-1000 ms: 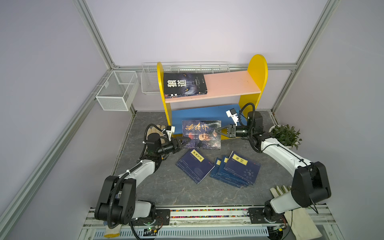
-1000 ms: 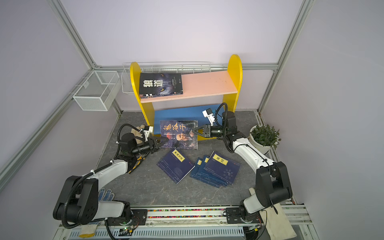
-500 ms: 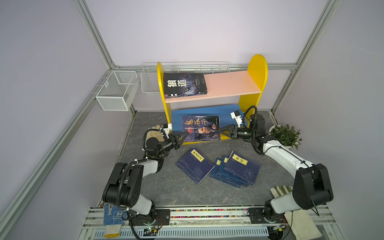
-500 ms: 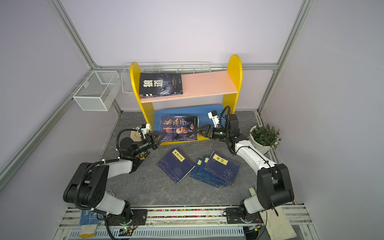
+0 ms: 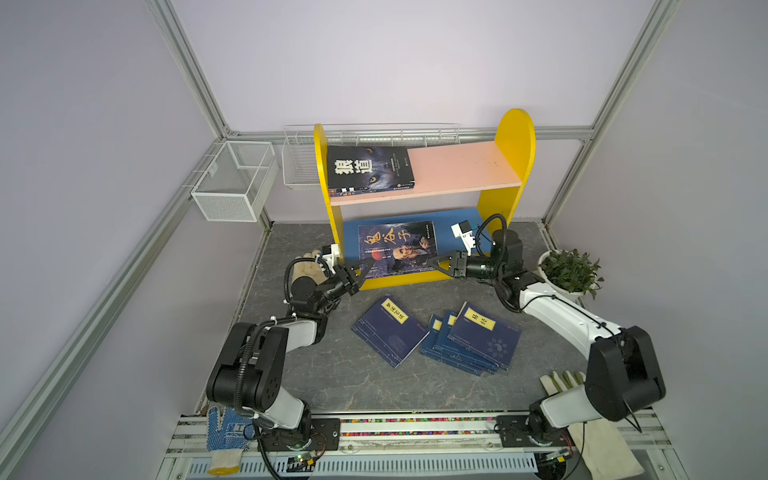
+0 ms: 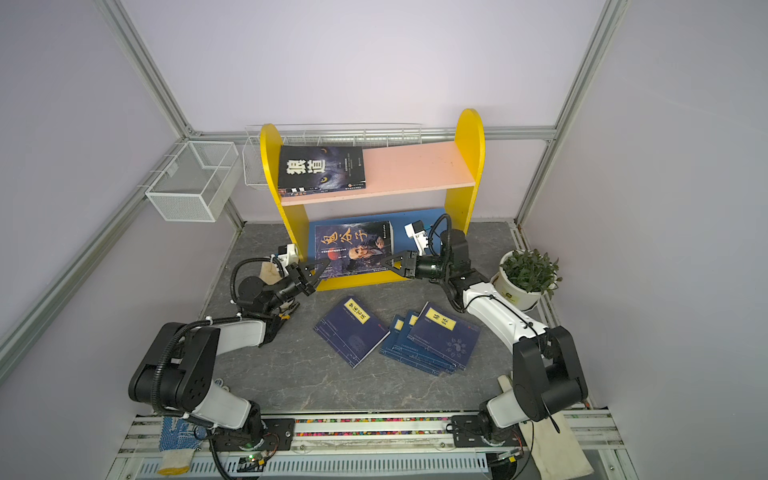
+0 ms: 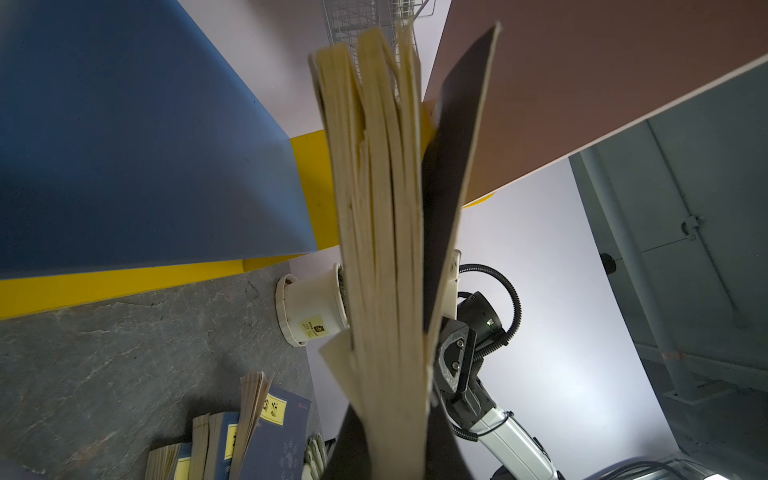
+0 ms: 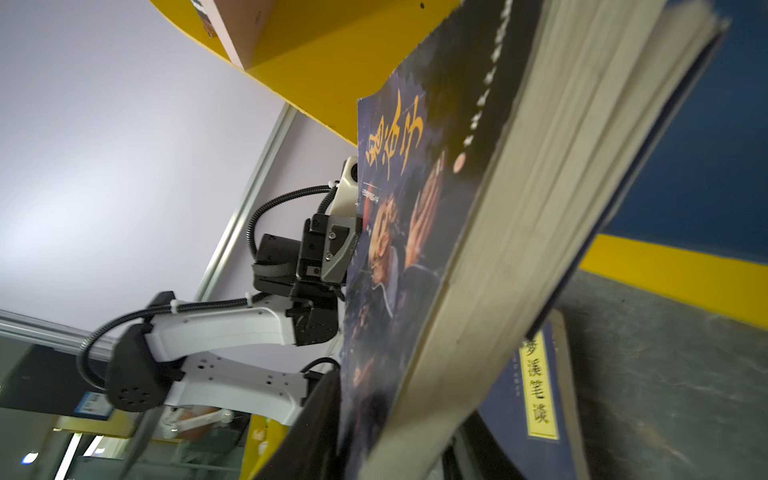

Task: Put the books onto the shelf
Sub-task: 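Carry the portrait book up to the pink shelf while the left arm withdraws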

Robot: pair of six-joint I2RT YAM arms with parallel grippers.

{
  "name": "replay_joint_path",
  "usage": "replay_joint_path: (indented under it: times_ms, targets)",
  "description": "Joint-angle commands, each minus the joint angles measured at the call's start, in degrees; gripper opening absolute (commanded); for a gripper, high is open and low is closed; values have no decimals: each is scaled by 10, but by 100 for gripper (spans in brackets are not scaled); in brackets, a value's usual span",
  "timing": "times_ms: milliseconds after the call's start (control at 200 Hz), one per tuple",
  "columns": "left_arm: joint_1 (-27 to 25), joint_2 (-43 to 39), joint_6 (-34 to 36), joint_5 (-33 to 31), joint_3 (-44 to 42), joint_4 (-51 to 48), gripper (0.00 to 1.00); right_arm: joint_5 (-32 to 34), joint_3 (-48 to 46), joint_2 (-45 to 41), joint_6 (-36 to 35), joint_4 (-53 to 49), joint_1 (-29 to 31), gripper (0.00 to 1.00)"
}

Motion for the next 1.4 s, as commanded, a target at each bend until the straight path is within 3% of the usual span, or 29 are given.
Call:
replay_joint_path:
  times_ms: [0,120,225,355,440,510,580,655,880,985,1205,1395]
  targets:
    - [1,-1,-8,-16,1,66,0,0,6,7,48,71,13,24]
    - [1,-3,14,-16,-1,30,0,27,-3,-16,43,66,7,13]
    - [4,-32,72,-13,8,-65,0,44,-6,-47,6,16,-9,10]
    - [6,-134,266,-78,33,-374,0,24,-1,-94,-63,-84,-37,7]
    - [5,-206,369,-163,47,-530,23,5,2,-127,-112,-142,-47,7]
    - [6,-250,400,-246,41,-604,41,-18,8,-158,-141,-172,-51,7]
    - [6,-281,410,-308,20,-625,52,-46,24,-183,-153,-183,-52,7]
    - [7,-295,408,-347,3,-641,55,-72,57,-193,-157,-186,-53,7]
    - [8,-276,403,-337,-23,-637,56,-123,208,-148,-105,-114,-52,7]
    - [7,-277,402,-340,-34,-638,56,-80,283,-96,-79,-74,-51,7]
    - [7,-275,403,-331,-36,-646,56,1,456,77,64,25,-46,8]
    - [8,-280,408,-334,-33,-657,56,9,619,203,88,-16,-26,8]
